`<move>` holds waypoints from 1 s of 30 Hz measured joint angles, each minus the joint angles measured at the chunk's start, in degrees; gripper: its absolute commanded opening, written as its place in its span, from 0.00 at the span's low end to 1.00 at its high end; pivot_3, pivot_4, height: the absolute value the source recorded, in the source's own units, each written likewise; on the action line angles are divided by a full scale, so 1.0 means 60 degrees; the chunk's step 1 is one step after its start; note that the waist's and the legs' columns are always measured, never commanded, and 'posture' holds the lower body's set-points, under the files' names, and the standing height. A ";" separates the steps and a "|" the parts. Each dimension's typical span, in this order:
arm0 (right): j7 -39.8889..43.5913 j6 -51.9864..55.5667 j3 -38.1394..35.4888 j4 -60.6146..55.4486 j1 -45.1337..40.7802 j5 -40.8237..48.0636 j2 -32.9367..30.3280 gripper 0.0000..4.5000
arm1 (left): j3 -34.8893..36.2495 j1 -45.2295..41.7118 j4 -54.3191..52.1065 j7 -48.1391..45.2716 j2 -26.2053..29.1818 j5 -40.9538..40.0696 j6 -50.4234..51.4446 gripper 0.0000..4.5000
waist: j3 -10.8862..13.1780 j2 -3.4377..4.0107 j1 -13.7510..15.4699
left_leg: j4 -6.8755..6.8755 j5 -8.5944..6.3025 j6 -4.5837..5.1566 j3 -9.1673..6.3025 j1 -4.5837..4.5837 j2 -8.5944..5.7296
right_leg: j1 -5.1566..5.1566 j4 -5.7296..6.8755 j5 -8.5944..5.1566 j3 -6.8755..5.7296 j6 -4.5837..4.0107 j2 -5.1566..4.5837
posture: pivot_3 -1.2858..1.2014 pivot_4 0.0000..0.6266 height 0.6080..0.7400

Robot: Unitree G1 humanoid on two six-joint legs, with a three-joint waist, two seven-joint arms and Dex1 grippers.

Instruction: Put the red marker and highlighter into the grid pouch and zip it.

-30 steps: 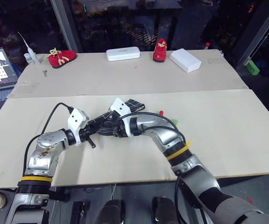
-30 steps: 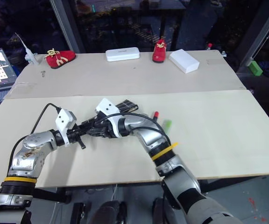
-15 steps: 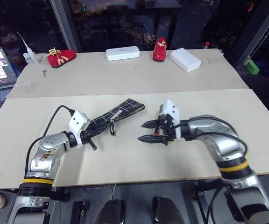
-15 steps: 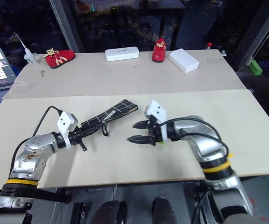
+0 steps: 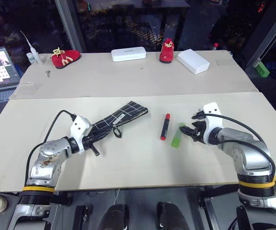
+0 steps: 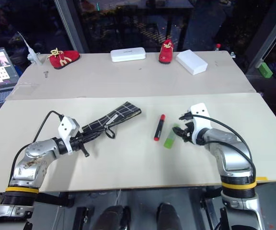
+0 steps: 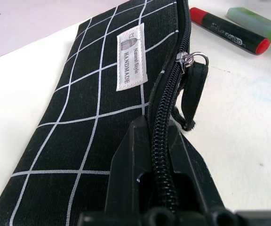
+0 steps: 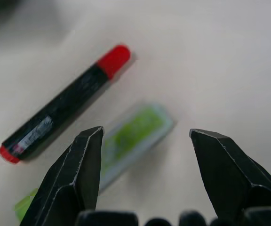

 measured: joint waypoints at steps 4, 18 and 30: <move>-0.0648 0.0783 -0.0115 -0.0375 -0.0041 0.0013 0.0374 0.73 | 0.0000 -0.0024 0.0061 -0.0001 -0.0078 0.0002 -0.0026 0.00 | 0.0000 0.0000 0.0008 | 0.0001 0.0001 0.0000 -0.0004 0.0016 0.0005 | 0.0007 0.0011 0.0000 -0.0002 -0.0001 0.0013 | 0.52 0.24 1.00; -0.1854 0.2230 -0.0725 -0.0503 -0.0193 0.0203 0.1792 0.73 | -0.0047 0.0057 0.0260 0.0162 -0.0448 0.0024 -0.0246 0.00 | -0.0001 0.0001 -0.0089 | 0.0001 0.0002 0.0000 -0.0005 0.0014 0.0004 | 0.0004 0.0015 0.0000 0.0000 -0.0001 0.0018 | 0.52 0.24 1.00; -0.2059 0.2225 -0.0233 -0.0319 -0.0705 0.0185 0.1937 0.73 | -0.0046 0.0116 0.0256 0.0320 -0.0522 0.0024 -0.0266 0.00 | -0.0001 0.0002 -0.0133 | 0.0000 0.0002 0.0000 -0.0005 0.0015 0.0006 | 0.0002 0.0021 0.0000 0.0002 -0.0001 0.0021 | 0.52 0.24 1.00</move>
